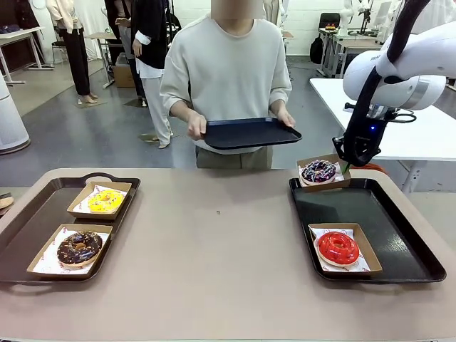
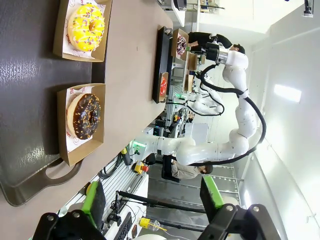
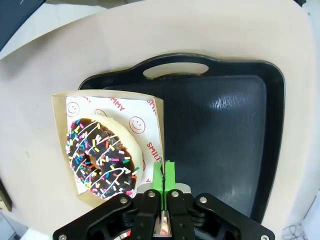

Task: Individually package the donuts and arrange them on the tray.
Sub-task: Place the picked Paper togo box on the Handle tray.

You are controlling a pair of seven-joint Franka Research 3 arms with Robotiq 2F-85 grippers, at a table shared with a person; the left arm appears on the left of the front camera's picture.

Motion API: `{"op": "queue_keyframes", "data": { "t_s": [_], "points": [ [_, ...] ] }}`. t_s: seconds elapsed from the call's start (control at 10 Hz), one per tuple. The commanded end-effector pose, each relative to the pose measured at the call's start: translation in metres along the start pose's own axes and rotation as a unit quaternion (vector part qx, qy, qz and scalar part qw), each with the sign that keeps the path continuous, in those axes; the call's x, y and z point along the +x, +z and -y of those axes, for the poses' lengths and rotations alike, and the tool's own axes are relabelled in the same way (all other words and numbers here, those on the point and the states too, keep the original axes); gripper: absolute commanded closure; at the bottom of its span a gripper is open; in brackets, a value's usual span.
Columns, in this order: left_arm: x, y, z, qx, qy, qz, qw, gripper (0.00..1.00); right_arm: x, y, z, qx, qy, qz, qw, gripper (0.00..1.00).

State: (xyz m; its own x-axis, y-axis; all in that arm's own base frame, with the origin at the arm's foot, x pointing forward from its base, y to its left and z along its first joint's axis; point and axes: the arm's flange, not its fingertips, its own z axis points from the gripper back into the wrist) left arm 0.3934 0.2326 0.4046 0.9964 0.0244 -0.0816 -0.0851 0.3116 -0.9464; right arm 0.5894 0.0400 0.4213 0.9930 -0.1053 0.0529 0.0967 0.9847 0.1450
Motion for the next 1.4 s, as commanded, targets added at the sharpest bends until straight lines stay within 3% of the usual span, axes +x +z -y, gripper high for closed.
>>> {"op": "queue_keyframes", "data": {
  "t_s": [0.0, 0.5, 1.3],
  "points": [
    [-0.002, 0.000, 0.001, 0.003, -0.001, 0.003, 1.000, 0.00, 0.003, -0.006, -0.002, -0.006, -0.002, -0.011, 1.000, 0.99],
    [-0.002, 0.000, 0.001, 0.003, -0.001, 0.003, 1.000, 0.00, -0.009, -0.027, 0.008, -0.013, 0.013, -0.025, 1.000, 0.99],
    [-0.002, 0.000, 0.001, 0.003, -0.001, 0.003, 1.000, 0.00, 0.002, -0.064, 0.004, -0.021, 0.018, -0.053, 0.998, 0.99]
  ]
}}
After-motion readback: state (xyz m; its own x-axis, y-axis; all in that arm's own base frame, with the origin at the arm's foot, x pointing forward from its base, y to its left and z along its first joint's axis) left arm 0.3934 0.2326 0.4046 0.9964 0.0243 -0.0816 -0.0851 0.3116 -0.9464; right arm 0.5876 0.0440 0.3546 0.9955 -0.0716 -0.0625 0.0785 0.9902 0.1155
